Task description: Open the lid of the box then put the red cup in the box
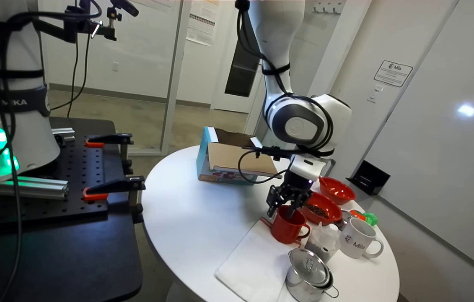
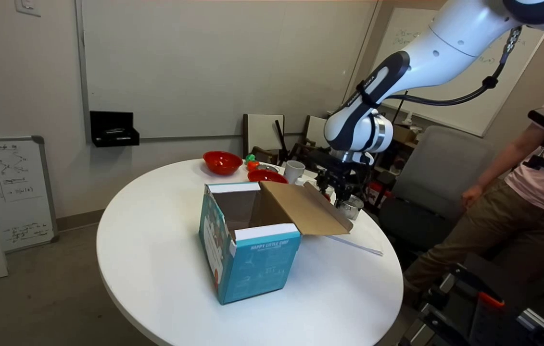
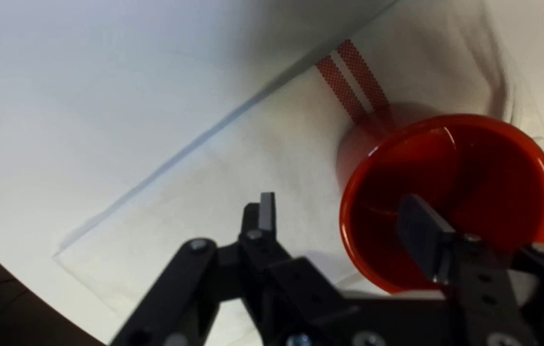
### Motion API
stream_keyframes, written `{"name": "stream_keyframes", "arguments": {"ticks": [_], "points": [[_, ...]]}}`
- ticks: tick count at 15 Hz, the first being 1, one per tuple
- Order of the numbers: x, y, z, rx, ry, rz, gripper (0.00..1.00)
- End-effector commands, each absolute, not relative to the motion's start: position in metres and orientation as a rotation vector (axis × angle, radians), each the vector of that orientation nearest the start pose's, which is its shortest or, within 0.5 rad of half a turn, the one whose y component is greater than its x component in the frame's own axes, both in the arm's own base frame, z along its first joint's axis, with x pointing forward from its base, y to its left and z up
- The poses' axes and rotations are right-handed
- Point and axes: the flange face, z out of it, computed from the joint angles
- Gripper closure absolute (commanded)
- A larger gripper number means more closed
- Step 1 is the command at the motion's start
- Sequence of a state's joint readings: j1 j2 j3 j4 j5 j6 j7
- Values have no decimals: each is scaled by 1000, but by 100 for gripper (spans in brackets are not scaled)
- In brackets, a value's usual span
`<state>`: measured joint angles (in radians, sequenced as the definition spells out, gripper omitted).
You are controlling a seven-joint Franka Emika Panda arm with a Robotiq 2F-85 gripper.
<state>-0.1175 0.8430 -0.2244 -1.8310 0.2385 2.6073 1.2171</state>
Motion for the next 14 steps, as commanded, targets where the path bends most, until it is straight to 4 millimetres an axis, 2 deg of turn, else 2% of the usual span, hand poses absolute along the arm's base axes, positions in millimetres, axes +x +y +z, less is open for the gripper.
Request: {"name": "stream_keyframes", "arguments": {"ticks": [1, 5, 7, 10, 14], "points": [[595, -216, 70, -2087, 2404, 37, 63], [596, -217, 69, -2076, 2406, 38, 94], [596, -215, 74, -2074, 2398, 43, 100], [597, -206, 97, -2082, 2360, 18, 96], [596, -186, 142, -2106, 2293, -51, 97]]}}
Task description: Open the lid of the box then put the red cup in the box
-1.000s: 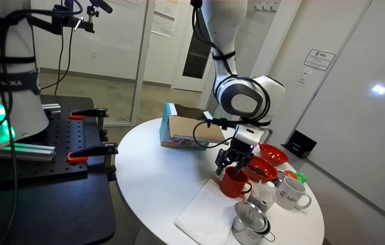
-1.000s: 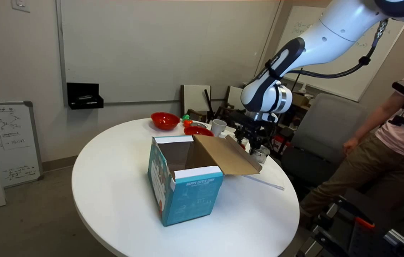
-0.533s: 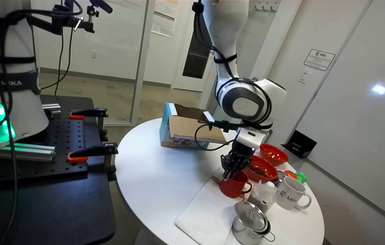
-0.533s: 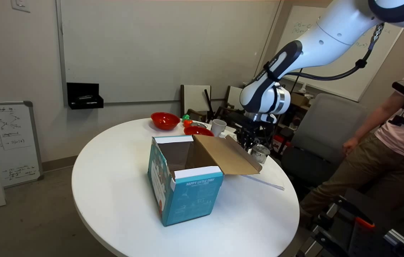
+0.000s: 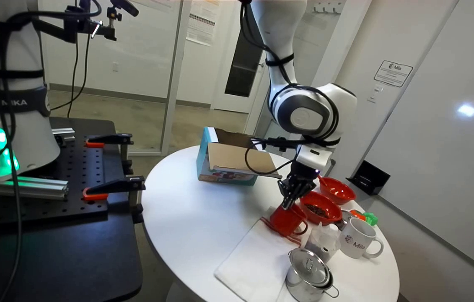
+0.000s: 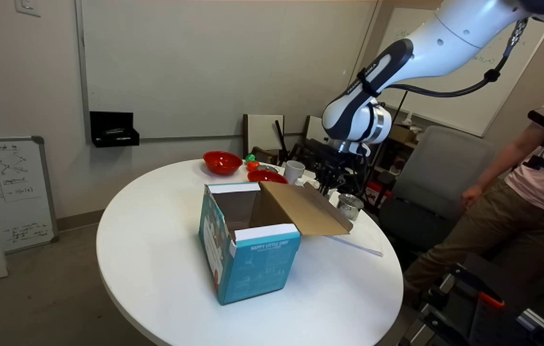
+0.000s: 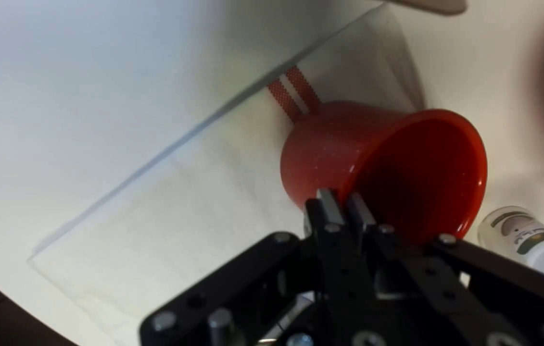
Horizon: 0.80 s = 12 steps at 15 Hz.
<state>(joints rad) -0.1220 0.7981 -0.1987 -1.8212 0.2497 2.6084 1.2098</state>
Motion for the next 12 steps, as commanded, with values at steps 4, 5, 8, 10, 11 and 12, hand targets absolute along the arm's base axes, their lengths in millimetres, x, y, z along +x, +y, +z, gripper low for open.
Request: {"name": "stream_keyframes", "arguments": {"ticks": [4, 5, 8, 10, 11, 12], "points": [[594, -164, 187, -2121, 2240, -127, 96], [593, -158, 197, -2123, 2227, -139, 96], [587, -144, 224, -2115, 2197, -186, 96], [584, -138, 239, -2095, 2183, -242, 96], [582, -136, 247, -2089, 2170, -275, 96], [580, -134, 253, -2086, 2155, -308, 96]]}}
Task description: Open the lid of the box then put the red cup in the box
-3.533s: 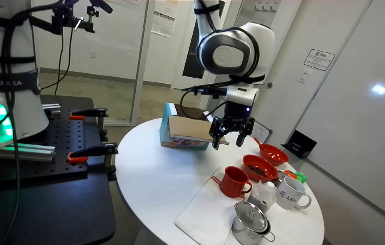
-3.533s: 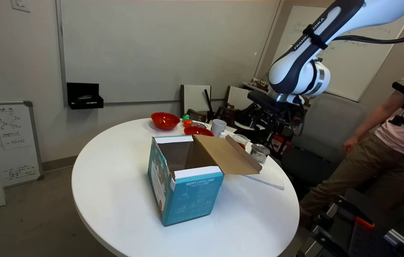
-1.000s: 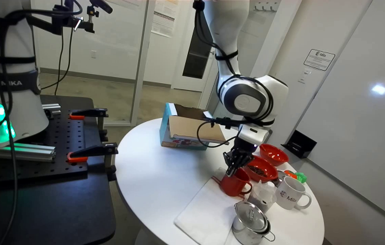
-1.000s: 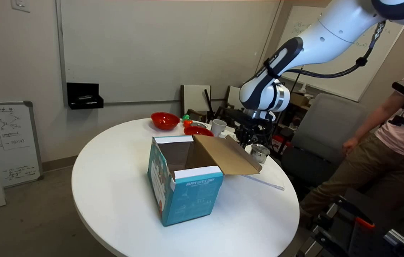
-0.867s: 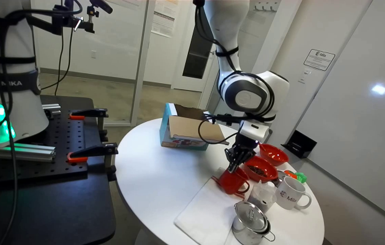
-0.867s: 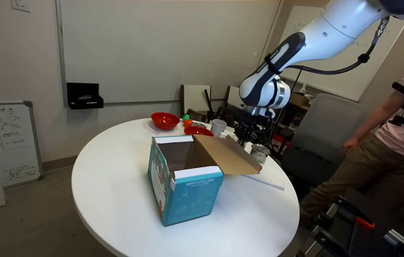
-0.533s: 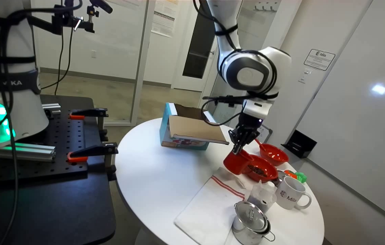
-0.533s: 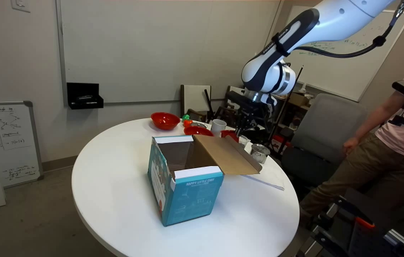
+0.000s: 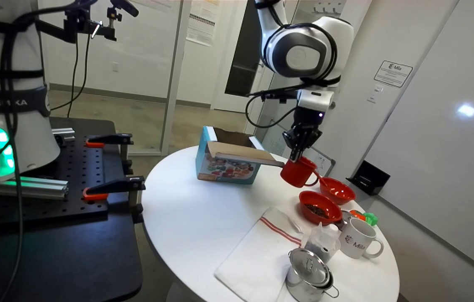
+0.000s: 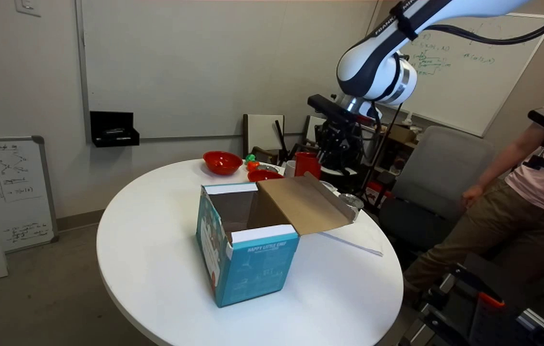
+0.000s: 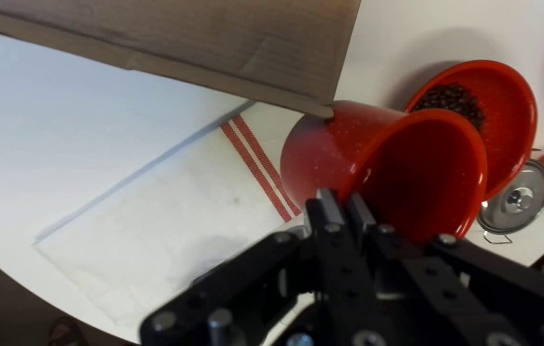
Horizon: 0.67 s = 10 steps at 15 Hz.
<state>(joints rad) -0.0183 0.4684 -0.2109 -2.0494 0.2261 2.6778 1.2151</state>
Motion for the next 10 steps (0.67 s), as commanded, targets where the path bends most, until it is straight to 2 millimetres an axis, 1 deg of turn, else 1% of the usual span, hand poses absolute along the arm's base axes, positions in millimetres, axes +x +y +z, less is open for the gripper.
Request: {"name": "stream_keyframes", "arguments": {"ticks": [1, 5, 6, 8, 10], "points": [[578, -132, 259, -2079, 2146, -341, 96], [569, -133, 278, -2057, 2120, -414, 97], [567, -131, 283, -2067, 2101, -427, 97], [566, -117, 290, -2115, 2049, -432, 97], [568, -90, 296, -2198, 1962, -426, 97]]}}
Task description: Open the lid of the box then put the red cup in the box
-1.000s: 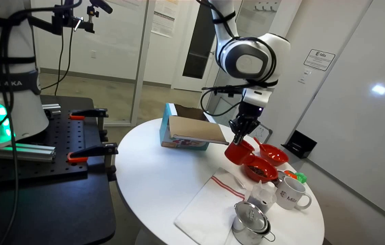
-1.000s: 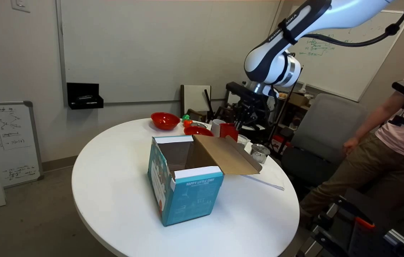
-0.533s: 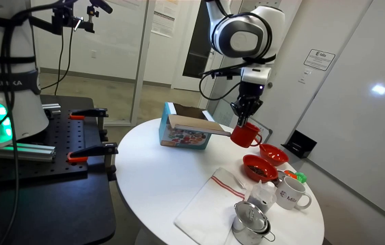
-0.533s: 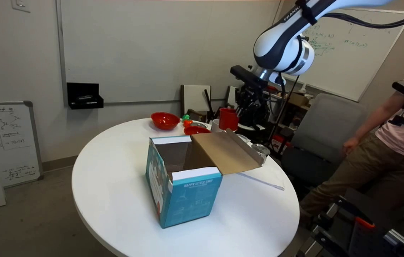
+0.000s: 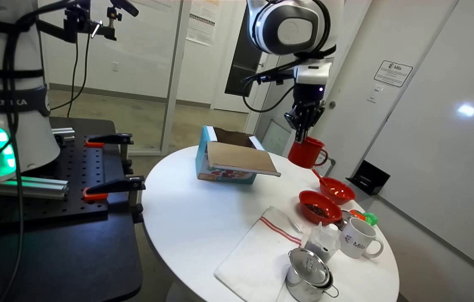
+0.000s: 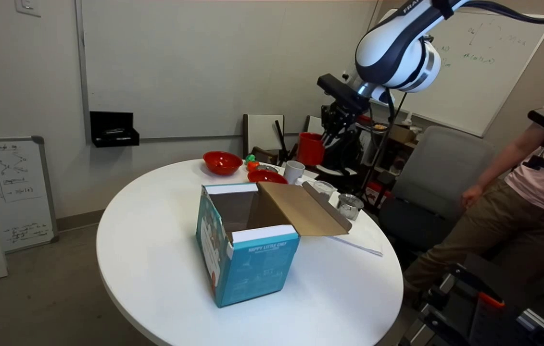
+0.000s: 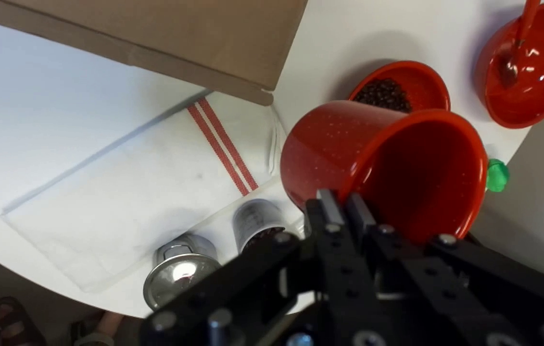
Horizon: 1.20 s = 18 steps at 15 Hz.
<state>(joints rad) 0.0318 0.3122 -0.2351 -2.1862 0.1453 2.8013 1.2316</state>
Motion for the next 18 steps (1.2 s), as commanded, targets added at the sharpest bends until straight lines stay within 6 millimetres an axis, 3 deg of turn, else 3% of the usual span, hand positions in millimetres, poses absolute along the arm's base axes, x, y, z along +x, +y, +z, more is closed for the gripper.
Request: {"name": "stream_keyframes", "arguments": {"ticks": [1, 5, 9, 13, 18], "points": [[570, -73, 298, -2240, 1914, -422, 97], [580, -3, 300, -2382, 1746, -380, 97], [582, 48, 290, -2472, 1643, -287, 97], [582, 76, 276, -2538, 1591, -158, 97], [591, 94, 246, -2578, 1576, -4, 96]]}}
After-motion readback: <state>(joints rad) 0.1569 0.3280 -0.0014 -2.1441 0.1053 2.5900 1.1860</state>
